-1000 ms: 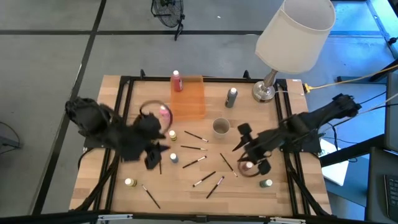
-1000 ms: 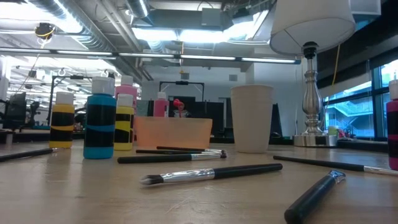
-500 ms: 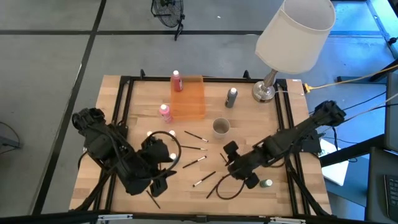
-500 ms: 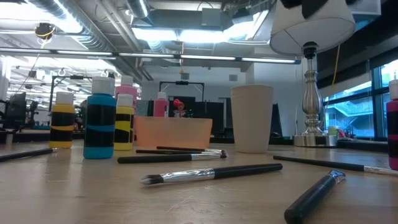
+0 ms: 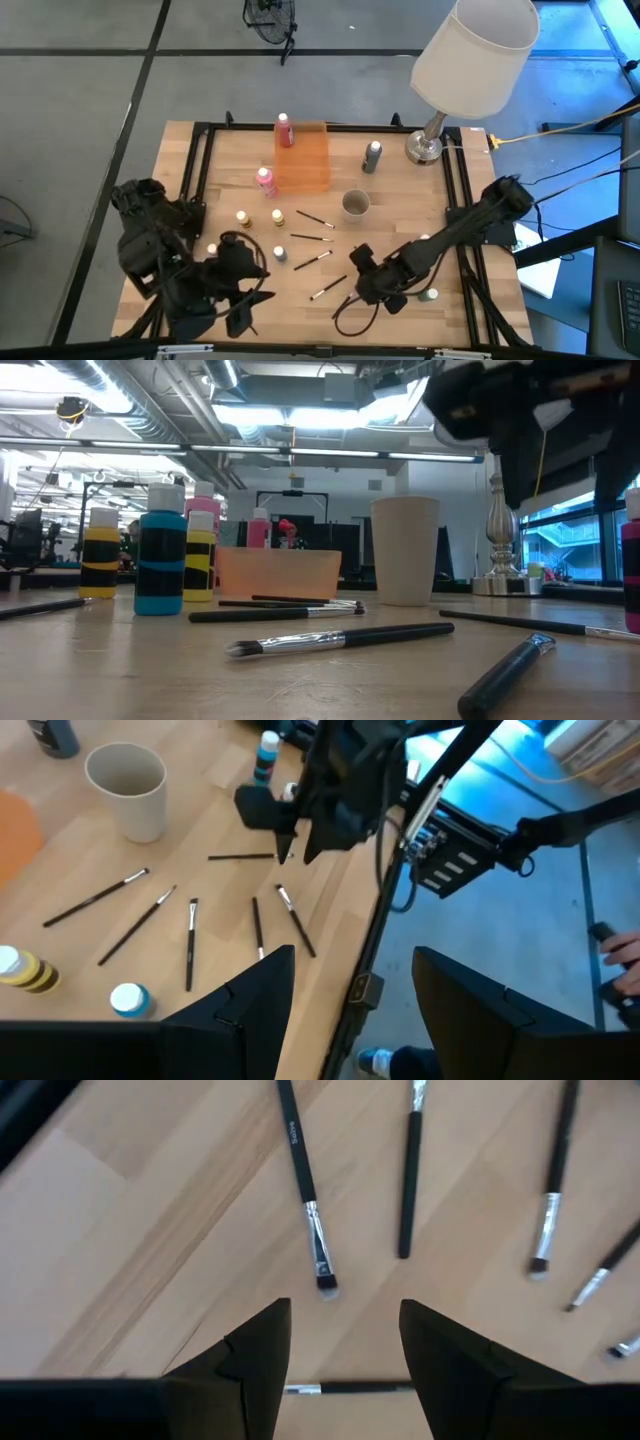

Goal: Pick & Place Paint Supplies
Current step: Put the black paint brush into the light brown cup

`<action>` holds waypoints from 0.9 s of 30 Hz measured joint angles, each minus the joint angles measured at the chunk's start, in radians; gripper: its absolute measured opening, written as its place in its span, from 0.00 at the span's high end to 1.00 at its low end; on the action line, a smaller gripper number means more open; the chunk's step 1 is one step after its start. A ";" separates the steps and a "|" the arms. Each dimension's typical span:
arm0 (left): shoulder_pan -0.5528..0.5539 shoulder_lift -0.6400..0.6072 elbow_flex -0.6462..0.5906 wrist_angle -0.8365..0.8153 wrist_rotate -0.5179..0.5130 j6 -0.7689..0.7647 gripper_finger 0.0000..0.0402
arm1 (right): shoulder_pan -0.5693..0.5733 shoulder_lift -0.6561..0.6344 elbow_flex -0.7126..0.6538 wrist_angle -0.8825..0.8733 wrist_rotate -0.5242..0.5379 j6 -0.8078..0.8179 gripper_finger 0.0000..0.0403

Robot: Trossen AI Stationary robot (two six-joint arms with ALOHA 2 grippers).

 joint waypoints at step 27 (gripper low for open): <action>-0.031 0.000 0.000 -0.001 -0.030 -0.017 0.50 | -0.040 0.170 0.000 0.067 -0.065 -0.022 0.52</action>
